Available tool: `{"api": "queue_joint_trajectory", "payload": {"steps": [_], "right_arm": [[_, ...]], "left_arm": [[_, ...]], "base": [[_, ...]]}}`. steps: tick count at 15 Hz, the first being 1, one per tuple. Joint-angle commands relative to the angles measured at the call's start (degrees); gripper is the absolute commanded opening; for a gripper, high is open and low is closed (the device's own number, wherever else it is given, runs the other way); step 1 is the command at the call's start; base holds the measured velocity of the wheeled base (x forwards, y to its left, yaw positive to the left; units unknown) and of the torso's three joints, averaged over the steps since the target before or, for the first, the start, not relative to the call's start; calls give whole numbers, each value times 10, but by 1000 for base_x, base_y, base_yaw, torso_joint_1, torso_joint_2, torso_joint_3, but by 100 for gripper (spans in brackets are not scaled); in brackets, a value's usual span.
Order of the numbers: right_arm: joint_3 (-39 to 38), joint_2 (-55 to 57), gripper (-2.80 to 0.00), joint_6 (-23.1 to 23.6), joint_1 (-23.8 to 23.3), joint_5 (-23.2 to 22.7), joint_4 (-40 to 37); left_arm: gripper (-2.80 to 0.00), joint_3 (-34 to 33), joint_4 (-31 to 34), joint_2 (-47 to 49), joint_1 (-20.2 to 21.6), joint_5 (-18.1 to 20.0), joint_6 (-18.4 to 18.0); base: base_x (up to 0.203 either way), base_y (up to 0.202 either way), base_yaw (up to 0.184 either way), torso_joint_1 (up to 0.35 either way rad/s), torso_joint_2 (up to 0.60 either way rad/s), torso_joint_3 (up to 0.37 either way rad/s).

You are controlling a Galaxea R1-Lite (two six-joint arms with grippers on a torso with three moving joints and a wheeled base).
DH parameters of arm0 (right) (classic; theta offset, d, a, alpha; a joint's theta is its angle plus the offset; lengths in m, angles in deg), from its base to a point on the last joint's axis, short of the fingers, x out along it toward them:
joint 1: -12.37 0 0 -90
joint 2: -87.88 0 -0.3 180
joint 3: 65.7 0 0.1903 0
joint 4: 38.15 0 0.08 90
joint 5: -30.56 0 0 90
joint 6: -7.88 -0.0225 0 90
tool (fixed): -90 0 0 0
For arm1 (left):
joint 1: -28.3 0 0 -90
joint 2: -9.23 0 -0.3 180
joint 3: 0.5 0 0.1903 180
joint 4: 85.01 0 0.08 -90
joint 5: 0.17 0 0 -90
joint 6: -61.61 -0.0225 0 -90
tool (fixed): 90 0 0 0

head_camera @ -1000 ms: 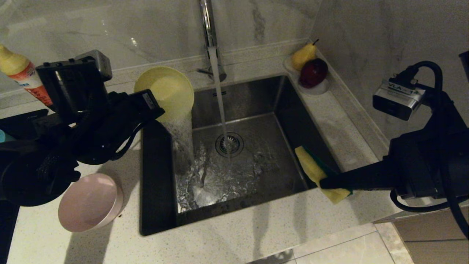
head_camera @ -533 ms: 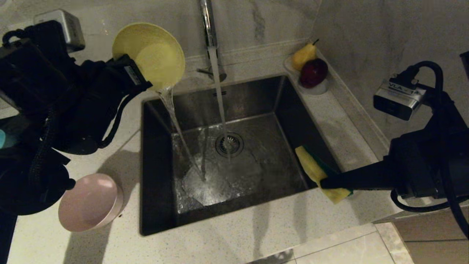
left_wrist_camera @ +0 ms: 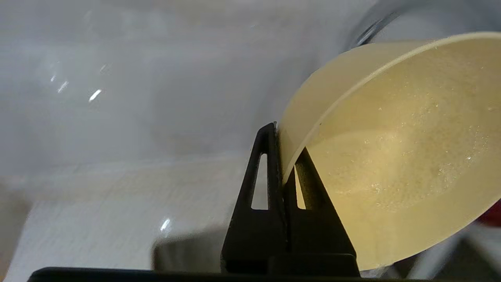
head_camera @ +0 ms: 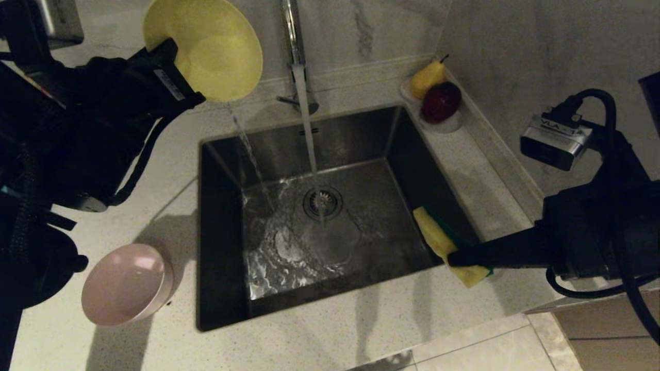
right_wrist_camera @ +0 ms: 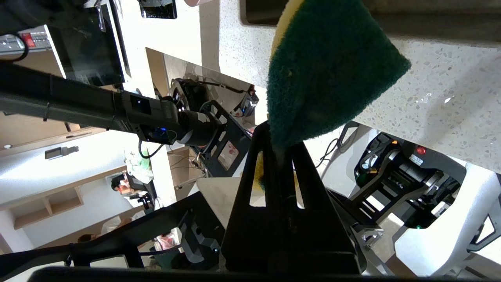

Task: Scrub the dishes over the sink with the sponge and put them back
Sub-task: Rinse the bowl, then place the bowl on the table

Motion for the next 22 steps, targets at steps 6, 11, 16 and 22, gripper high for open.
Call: {"api": "queue_joint_trajectory", "payload": {"steps": [6,11,16,22], "right_arm": [[-1,-4,-280,-2,0,-2,-1],[-12,-22,-280,-4,0,-3,-2],[-37,-42,-280,-6,-1,-2,-2],[-52,-56,-280,-8,-2,0,-4]], "left_arm": [[-280,-30,-39,-17,0,23,-40],[-280,-26,58,-29,0,-12,-3],[-280,96,615,-93,5,-44,202],[-280,289,962,-111,121,-10,391]], "base": [[0,0,0,0,0,0],[0,0,0,0,0,0],[0,0,0,0,0,0],[0,0,0,0,0,0]]}}
